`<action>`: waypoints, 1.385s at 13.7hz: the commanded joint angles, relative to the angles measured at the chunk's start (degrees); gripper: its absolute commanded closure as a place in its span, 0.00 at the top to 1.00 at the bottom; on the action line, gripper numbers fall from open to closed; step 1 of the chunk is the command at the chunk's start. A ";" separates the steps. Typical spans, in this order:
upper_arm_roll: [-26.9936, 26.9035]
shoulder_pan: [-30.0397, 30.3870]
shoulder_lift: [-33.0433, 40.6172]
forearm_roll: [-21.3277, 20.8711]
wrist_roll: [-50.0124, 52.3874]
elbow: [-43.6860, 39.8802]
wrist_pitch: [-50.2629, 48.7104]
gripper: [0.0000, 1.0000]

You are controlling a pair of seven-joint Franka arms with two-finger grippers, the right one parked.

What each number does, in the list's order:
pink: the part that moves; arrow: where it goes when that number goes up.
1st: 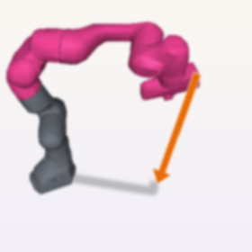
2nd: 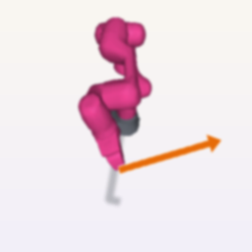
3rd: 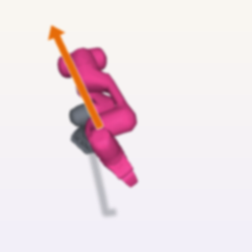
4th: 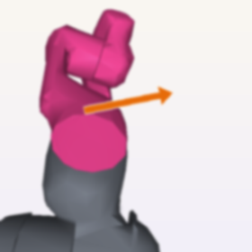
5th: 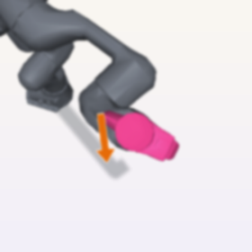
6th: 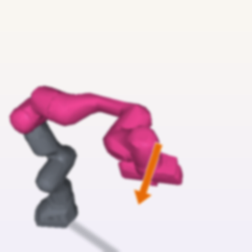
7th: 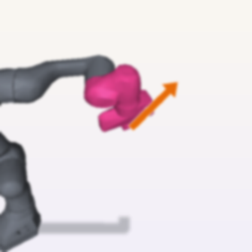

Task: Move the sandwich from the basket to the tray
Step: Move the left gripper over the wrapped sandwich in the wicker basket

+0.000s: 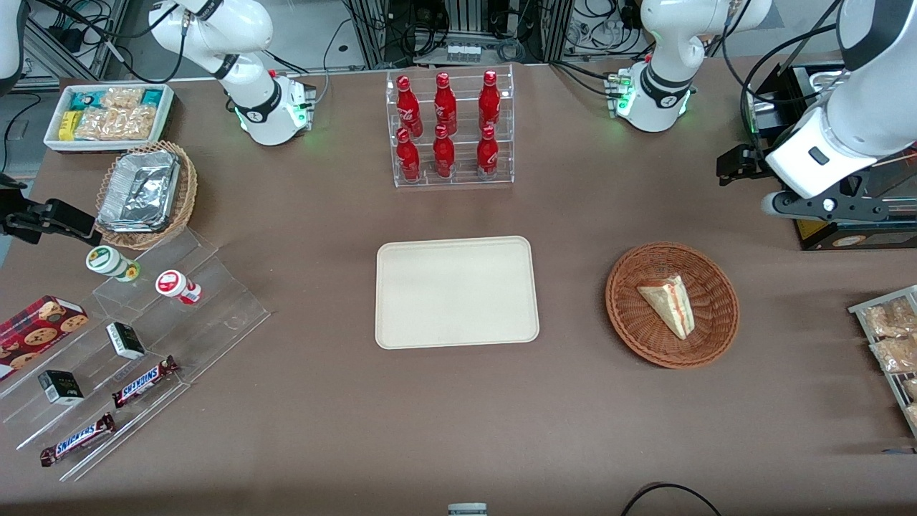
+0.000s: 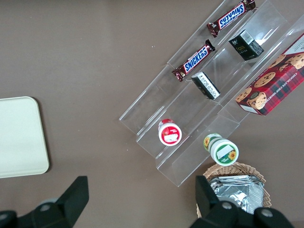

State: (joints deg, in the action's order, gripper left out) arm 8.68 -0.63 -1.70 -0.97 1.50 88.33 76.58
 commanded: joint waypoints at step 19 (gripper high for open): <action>-1.65 -0.16 -4.62 -0.18 14.72 30.84 41.70 1.00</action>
State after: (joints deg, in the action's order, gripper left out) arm 7.08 -0.44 -6.52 -0.94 10.20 117.76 115.17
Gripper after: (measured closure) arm 0.000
